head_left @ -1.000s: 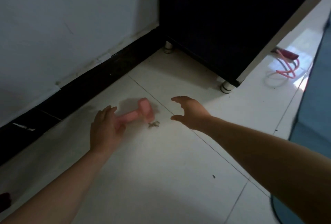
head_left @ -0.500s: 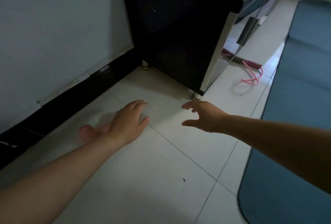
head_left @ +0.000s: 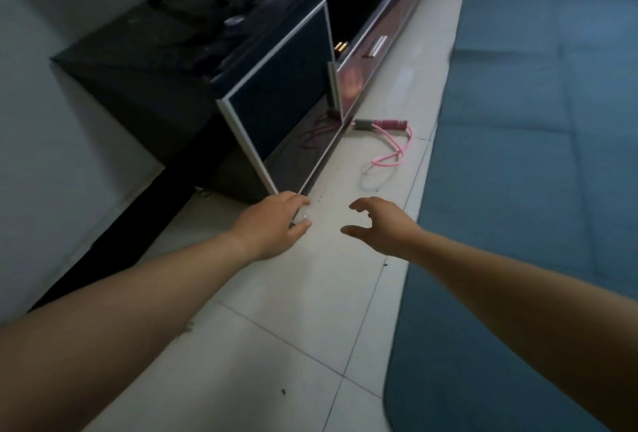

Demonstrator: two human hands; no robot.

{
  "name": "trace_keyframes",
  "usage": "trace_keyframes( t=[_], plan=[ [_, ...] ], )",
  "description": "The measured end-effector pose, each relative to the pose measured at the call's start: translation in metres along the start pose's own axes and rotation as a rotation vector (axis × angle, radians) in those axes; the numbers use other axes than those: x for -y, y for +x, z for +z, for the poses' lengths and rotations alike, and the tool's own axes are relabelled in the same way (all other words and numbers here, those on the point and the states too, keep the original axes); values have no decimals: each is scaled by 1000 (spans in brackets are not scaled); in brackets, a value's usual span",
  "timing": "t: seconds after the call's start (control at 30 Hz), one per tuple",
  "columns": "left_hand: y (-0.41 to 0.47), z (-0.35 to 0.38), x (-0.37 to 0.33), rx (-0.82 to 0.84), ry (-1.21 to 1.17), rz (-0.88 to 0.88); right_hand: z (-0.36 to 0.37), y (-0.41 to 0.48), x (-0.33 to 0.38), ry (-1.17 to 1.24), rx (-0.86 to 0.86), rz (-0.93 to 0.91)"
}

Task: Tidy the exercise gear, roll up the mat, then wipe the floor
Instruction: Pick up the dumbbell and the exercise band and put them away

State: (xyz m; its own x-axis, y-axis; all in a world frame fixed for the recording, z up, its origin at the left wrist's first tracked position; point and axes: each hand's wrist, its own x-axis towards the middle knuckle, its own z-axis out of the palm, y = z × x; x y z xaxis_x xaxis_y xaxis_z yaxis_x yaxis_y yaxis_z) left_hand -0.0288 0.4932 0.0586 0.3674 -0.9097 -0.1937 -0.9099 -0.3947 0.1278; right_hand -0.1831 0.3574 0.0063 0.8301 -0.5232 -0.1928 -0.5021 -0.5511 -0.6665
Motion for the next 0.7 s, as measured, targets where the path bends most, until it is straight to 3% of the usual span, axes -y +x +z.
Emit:
trace_keyframes(
  t=[0.23, 0.37, 0.7],
  plan=[
    [62, -3, -43, 175, 151, 2, -20, 14, -65, 160, -152, 279],
    [93, 11, -42, 173, 133, 19, -24, 18, -87, 94, -101, 300],
    [191, 57, -60, 121, -75, 94, -32, 0, -132, 47, -178, 437]
  ],
)
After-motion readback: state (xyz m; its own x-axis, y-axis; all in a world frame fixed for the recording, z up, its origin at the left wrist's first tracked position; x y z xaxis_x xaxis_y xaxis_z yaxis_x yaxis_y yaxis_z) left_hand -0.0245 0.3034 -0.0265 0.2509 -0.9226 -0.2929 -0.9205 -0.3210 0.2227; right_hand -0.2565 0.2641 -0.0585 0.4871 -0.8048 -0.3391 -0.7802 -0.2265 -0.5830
